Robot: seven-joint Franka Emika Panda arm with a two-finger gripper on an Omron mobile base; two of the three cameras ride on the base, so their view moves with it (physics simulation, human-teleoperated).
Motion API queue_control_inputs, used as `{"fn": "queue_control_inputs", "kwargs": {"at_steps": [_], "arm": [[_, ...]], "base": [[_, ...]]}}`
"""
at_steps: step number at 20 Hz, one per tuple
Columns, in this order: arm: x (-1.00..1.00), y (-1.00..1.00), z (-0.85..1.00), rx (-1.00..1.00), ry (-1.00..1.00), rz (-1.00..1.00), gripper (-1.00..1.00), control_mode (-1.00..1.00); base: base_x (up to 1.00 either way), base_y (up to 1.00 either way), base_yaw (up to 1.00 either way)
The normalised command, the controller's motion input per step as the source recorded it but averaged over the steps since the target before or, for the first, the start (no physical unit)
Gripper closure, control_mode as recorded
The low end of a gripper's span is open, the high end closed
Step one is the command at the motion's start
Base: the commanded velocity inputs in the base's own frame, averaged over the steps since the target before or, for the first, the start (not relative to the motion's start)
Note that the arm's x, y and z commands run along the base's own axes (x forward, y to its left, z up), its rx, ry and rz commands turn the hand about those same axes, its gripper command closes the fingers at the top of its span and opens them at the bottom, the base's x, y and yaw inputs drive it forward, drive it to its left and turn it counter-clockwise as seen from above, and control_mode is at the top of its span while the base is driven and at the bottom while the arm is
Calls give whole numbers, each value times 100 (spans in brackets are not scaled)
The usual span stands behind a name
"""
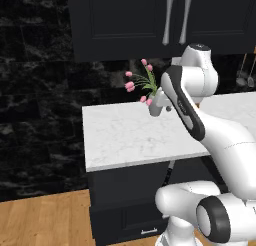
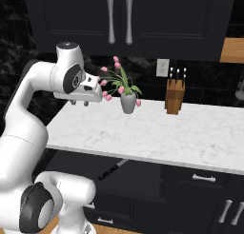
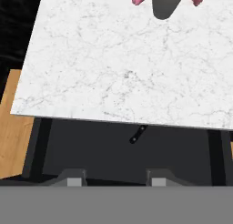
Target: Pick up the knife from the drawer and place it on the cutting board. Then place the meat from the plate to the cutting board.
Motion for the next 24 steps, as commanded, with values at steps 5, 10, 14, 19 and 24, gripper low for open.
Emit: {"fn": "queue_control_inputs", "kwargs": {"at_steps": [5, 10, 14, 19, 24], "arm": [[-37, -19, -2, 0, 0, 4, -100, -100], [-81, -32, -6, 0, 0, 9, -100, -100], [-58, -8, -22, 0, 2, 4, -100, -100], [-16, 0, -5, 0, 1, 0, -100, 100], [0, 0, 0, 0, 0, 0, -100, 100]], "base": [[0, 0, 0], [0, 0, 0], [0, 0, 0], [0, 0, 0], [-25, -1, 0]]}}
